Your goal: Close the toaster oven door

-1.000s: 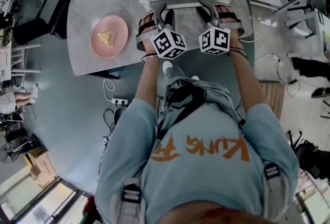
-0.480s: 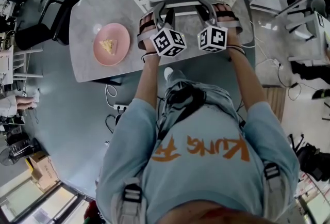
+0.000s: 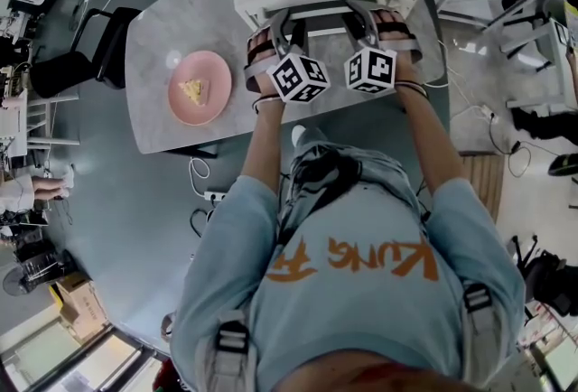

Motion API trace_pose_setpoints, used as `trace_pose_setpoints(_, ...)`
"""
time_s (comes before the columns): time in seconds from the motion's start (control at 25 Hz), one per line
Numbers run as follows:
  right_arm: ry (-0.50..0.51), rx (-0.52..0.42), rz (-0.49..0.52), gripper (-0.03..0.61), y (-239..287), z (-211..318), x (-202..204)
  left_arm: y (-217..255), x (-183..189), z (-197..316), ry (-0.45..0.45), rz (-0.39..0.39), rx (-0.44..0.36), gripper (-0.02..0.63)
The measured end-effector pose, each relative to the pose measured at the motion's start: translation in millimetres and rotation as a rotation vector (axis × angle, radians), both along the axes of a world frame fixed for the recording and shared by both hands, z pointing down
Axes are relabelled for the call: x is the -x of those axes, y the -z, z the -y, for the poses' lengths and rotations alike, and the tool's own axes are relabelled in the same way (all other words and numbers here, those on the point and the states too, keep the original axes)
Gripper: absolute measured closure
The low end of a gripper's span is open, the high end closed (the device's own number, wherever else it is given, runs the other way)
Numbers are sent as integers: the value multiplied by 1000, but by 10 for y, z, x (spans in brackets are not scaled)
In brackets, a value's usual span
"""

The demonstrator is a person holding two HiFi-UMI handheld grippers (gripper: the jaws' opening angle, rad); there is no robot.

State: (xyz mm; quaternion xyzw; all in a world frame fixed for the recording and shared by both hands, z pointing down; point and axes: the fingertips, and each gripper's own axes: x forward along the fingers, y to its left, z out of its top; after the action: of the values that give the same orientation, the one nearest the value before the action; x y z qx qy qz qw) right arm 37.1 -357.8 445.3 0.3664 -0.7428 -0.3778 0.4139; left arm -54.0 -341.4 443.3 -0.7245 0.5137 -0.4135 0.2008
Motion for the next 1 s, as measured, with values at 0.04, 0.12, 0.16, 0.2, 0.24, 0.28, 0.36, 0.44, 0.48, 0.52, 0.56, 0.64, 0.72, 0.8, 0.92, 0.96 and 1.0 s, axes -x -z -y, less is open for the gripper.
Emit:
trace_pose_setpoints(0.04, -2, 16, 14, 449, -11, -8, -1, -10, -3, -4, 1, -5, 6, 451)
trace_pose_setpoints(0.12, -9, 65, 60, 436, -26, -26, 2, -21, -8, -11, 2, -24, 26, 449)
trace_pose_setpoints(0.16, -16, 94, 93, 426, -25, -36, 11, -16, -7, -13, 2, -40, 35, 447)
trace_pose_setpoints(0.2, -23, 124, 132, 408, -17, -48, 23, -10, -4, -19, 1, -58, 41, 442)
trace_pose_setpoints(0.24, -31, 153, 175, 397, -3, -68, 33, -5, -1, -35, -2, -73, 46, 439)
trace_pose_setpoints(0.28, -38, 181, 219, 402, 18, -97, 35, 4, -1, -60, -3, -91, 53, 437)
trace_pose_setpoints(0.36, -42, 228, 301, 412, 89, -165, 29, 63, -1, -123, 1, -161, 72, 439)
trace_pose_setpoints(0.44, -35, 262, 385, 438, 191, -227, 25, 167, 17, -174, 17, -272, 83, 440)
trace_pose_setpoints(0.48, -31, 279, 432, 444, 246, -256, 26, 226, 32, -195, 27, -331, 82, 440)
trace_pose_setpoints(0.52, -29, 295, 484, 450, 309, -281, 25, 296, 43, -216, 36, -395, 77, 440)
trace_pose_setpoints(0.56, -27, 308, 541, 460, 389, -300, 19, 385, 46, -231, 43, -465, 67, 440)
trace_pose_setpoints(0.64, -21, 320, 668, 487, 625, -304, -6, 647, 33, -235, 47, -614, 26, 442)
trace_pose_setpoints(0.72, -24, 316, 800, 518, 902, -260, -66, 979, 12, -207, 37, -765, -32, 445)
trace_pose_setpoints(0.8, -40, 298, 920, 559, 1145, -181, -158, 1303, 11, -169, 22, -919, -87, 450)
trace_pose_setpoints(0.92, -63, 260, 1050, 580, 1427, -79, -282, 1654, 74, -121, 27, -1083, -162, 497)
trace_pose_setpoints(0.96, -73, 253, 1088, 580, 1502, -69, -323, 1722, 97, -118, 38, -1110, -183, 528)
trace_pose_setpoints(1.0, -86, 249, 1127, 580, 1566, -72, -372, 1769, 111, -125, 50, -1130, -201, 568)
